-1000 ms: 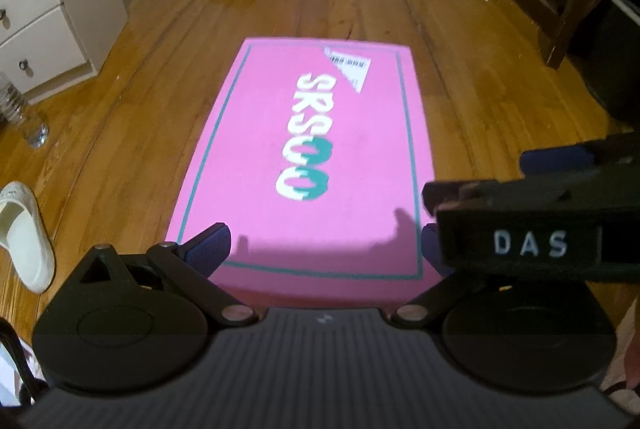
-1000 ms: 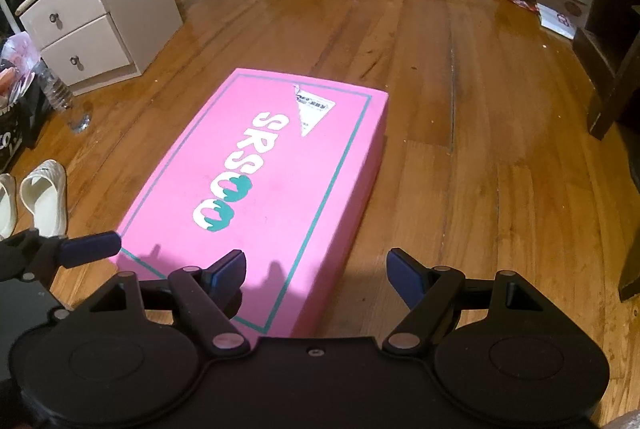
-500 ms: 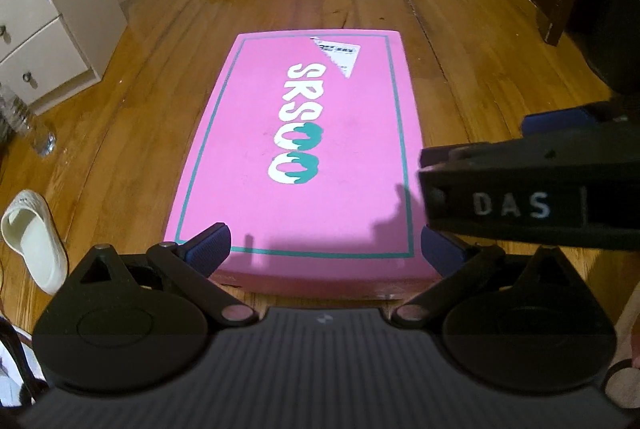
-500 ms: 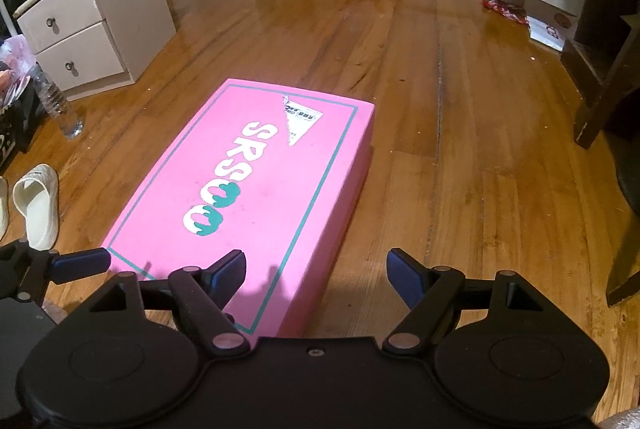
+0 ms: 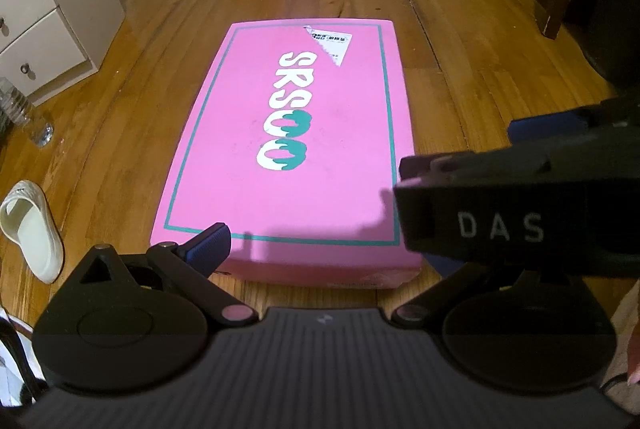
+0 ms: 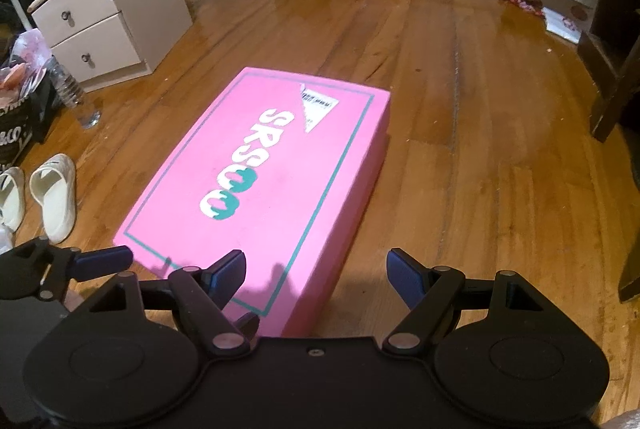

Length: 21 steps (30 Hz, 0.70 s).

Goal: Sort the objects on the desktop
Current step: 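Open both grippers and pull them back from the lidded box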

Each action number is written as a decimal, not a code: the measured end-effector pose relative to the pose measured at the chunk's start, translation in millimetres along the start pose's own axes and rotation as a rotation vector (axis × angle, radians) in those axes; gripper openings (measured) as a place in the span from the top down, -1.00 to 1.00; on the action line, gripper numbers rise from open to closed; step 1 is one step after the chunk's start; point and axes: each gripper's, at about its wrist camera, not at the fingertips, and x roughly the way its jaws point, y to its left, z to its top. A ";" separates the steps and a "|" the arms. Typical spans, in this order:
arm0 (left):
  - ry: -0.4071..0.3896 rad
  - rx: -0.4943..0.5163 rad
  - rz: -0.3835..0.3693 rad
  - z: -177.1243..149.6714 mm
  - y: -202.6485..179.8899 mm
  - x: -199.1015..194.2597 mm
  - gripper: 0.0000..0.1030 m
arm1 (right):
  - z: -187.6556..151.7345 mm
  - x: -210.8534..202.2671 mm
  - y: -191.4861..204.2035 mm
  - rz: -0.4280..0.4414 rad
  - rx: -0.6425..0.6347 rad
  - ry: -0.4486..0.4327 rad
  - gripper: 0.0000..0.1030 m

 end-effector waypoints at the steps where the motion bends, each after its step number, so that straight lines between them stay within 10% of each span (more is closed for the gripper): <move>1: 0.000 0.000 -0.002 -0.2 0.5 -0.1 -1.00 | -0.2 0.4 0.4 0.008 0.000 0.004 -0.58; 21: -0.045 -0.004 -0.081 -4.2 -6.4 -0.5 -1.00 | -2.3 5.6 0.8 -0.016 -0.035 0.019 -0.58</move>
